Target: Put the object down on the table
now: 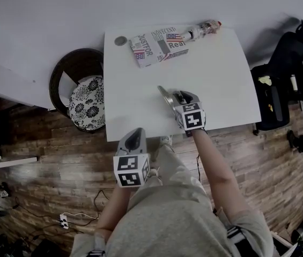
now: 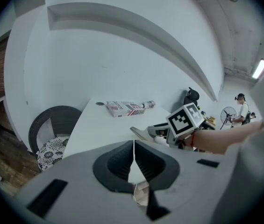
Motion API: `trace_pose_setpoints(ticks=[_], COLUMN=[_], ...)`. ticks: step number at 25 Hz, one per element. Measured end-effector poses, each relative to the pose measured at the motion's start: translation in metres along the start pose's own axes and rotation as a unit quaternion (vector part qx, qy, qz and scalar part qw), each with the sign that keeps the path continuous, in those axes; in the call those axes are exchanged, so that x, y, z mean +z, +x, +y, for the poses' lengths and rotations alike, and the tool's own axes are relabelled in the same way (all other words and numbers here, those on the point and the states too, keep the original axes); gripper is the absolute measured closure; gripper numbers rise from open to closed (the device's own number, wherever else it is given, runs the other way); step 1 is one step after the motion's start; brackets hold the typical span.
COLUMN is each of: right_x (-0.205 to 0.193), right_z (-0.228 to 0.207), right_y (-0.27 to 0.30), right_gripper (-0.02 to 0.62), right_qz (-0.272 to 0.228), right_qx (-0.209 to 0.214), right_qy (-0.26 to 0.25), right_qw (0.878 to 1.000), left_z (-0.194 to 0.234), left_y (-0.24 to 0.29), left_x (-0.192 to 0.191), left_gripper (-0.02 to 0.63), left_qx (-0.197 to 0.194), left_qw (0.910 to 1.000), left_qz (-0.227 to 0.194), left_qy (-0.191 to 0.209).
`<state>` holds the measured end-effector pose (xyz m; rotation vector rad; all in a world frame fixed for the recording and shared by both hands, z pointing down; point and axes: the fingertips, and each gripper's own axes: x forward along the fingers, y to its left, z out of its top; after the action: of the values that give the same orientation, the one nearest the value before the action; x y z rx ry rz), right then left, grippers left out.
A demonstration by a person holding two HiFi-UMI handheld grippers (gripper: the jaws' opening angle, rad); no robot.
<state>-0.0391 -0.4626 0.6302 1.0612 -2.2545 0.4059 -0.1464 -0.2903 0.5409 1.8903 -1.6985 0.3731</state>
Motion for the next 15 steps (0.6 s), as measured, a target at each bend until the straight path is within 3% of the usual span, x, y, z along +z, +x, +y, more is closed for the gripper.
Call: trace_pose_setpoints(ticks=[15], right_x=[0.002], right_z=[-0.006], right_y=[-0.017], right_gripper=[0.456], right_qz=[-0.012], right_qx=[-0.033], right_qy=[-0.01], right_qw=[0.999], left_z=[-0.004], left_y=[-0.021], left_x=[0.003], left_gripper=[0.595], left_qx=[0.002], left_qw=[0.9999], left_qz=[-0.014], left_qy=[0.007])
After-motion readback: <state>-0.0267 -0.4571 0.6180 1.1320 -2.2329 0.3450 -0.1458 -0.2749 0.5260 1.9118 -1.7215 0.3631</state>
